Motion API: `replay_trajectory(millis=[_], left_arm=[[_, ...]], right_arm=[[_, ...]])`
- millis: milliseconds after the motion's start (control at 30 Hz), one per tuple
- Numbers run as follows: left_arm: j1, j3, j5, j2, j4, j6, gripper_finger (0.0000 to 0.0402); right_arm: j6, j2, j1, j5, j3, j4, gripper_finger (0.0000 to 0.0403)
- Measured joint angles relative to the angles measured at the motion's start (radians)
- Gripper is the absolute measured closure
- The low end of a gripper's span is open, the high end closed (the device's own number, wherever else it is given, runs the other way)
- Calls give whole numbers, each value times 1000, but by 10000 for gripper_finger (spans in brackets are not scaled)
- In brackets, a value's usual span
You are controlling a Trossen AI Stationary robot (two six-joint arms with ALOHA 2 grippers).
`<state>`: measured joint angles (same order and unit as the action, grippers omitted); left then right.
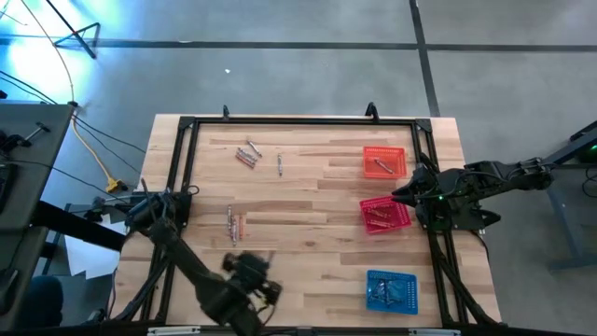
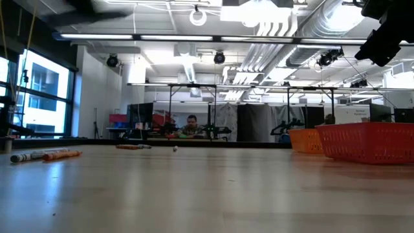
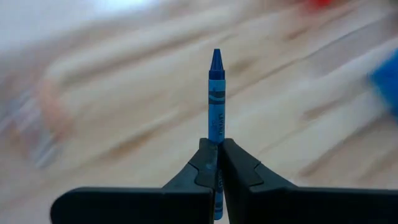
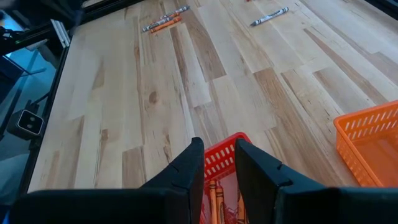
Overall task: Sort crayons
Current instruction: Put the blue crayon into the blue bin
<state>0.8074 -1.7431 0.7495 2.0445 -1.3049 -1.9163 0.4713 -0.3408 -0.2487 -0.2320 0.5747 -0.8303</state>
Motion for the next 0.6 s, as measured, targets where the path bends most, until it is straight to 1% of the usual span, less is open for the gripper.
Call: replay_trajectory(millis=[100,167,267,400,500,600], left_arm=[[-49,-34,129,-1,166,274,401],[-91,-35,142,-2,329,484,401],[-157,-35,106,6,578,789,401],[-231,-35,32,43,861,1112,401],[-276,-35,-45,75,1022,1258,401],[-311,-35,-119,114,1126,1340,401]], right_arm=[[0,0,0,0,0,0,318],[0,0,0,0,0,0,318],[0,0,0,0,0,0,318],[0,0,0,0,0,0,318],[0,0,0,0,0,0,318],[0,0,0,0,0,0,318]])
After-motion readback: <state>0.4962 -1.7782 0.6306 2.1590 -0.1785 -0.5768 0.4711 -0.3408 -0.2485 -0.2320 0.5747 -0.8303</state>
